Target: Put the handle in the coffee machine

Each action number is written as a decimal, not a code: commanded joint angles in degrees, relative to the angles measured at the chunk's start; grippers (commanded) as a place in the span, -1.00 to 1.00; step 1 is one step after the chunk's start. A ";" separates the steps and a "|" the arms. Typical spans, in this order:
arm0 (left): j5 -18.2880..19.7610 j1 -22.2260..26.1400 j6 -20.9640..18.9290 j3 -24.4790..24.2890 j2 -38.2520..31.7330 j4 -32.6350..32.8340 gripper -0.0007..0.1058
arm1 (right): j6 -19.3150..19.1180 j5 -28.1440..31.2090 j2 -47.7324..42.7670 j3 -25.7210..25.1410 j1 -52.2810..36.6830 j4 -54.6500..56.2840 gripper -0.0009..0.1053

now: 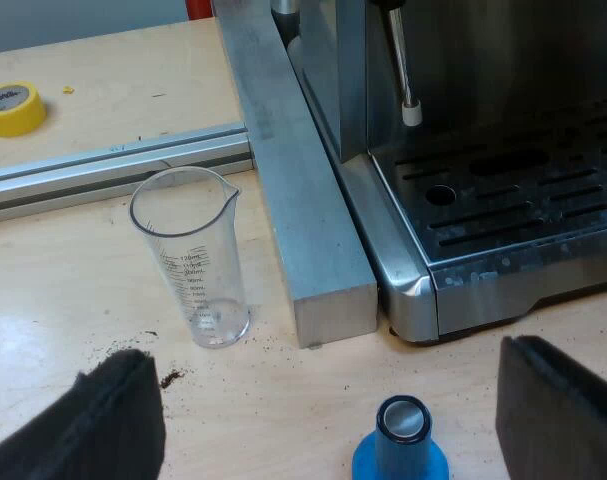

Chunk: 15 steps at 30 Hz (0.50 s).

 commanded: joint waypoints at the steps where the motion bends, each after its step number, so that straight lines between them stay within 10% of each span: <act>1: -0.24 0.08 -0.58 -0.14 -7.90 -0.66 0.32 | -0.02 0.34 -2.60 -0.36 0.08 -0.27 0.31; 15: 1.88 -2.70 -3.56 -6.57 0.85 4.84 0.32 | 1.12 -0.05 3.31 -6.08 0.22 2.19 0.31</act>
